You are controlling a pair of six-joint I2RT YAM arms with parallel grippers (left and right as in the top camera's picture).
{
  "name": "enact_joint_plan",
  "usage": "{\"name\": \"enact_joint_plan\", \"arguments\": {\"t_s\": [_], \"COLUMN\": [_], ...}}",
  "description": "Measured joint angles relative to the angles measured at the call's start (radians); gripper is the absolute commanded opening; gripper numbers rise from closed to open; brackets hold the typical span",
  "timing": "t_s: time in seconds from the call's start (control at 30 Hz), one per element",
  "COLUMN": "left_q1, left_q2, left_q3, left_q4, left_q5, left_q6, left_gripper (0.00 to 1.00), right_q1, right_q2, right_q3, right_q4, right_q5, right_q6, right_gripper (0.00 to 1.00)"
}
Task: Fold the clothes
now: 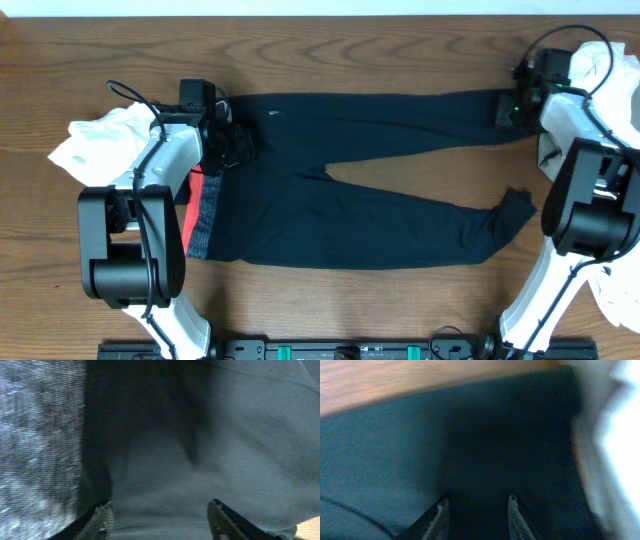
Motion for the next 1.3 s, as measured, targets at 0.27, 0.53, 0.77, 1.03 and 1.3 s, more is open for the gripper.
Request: {"name": "enact_joint_plan", "arguments": {"t_s": [0.27, 0.53, 0.77, 1.03, 1.3], "left_q1": [-0.009, -0.042, -0.044, -0.044, -0.044], "left_q2": [0.000, 0.000, 0.004, 0.102, 0.146], "left_q3": [-0.001, -0.001, -0.001, -0.001, 0.000], "left_q4": [0.073, 0.227, 0.280, 0.318, 0.478], "left_q5": [-0.001, -0.018, -0.080, -0.101, -0.168], "left_q6": [0.043, 0.096, 0.107, 0.113, 0.113], "left_gripper": [0.66, 0.65, 0.24, 0.23, 0.22], "right_q1": [-0.059, -0.037, 0.019, 0.059, 0.070], "right_q2": [-0.001, -0.016, -0.235, -0.485, -0.504], "right_q3": [0.002, 0.012, 0.019, 0.049, 0.039], "right_q4": [0.000, -0.011, -0.124, -0.367, -0.609], "right_q5": [-0.022, -0.075, -0.112, -0.127, -0.128], "right_q6": [0.037, 0.043, 0.043, 0.046, 0.061], "right_gripper": [0.52, 0.59, 0.57, 0.57, 0.62]}}
